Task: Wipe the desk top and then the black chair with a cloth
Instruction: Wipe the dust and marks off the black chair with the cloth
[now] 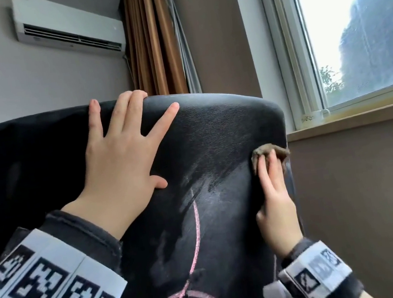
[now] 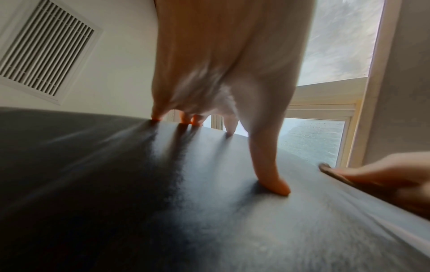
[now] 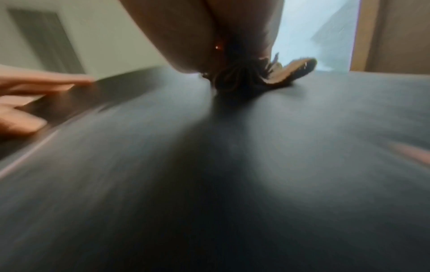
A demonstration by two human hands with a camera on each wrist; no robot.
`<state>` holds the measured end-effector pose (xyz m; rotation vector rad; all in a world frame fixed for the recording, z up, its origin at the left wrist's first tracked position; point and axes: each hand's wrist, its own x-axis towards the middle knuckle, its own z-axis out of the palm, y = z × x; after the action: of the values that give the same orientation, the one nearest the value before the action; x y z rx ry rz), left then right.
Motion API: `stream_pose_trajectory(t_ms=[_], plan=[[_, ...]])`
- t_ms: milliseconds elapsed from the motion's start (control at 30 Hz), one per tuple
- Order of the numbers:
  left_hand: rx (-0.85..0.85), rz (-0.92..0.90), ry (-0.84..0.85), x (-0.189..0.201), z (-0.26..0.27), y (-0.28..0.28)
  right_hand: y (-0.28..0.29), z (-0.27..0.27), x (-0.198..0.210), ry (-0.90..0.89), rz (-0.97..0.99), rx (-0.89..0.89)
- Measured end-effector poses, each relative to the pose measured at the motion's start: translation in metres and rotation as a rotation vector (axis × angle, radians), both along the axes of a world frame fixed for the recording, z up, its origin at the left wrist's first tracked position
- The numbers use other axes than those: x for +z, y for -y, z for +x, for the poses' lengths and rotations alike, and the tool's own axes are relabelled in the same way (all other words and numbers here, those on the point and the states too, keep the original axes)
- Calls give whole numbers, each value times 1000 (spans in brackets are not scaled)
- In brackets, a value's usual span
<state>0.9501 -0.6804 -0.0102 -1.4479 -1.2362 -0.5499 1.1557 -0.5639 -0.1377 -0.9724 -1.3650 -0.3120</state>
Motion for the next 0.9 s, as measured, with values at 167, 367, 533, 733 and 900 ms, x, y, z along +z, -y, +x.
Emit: stream_pose_trajectory(t_ms=[167, 367, 533, 733, 900], plan=[[-28, 47, -15, 1, -1, -6, -16, 46, 63, -14, -29, 12], [-24, 51, -12, 0, 5, -5, -14, 19, -17, -19, -7, -16], [-12, 52, -13, 1, 4, -5, -23, 46, 12, 54, -4, -3], [1, 21, -17, 0, 9, -1, -14, 28, -21, 45, 3, -41], [1, 15, -16, 3, 8, -3, -13, 20, -59, 215, 73, 65]])
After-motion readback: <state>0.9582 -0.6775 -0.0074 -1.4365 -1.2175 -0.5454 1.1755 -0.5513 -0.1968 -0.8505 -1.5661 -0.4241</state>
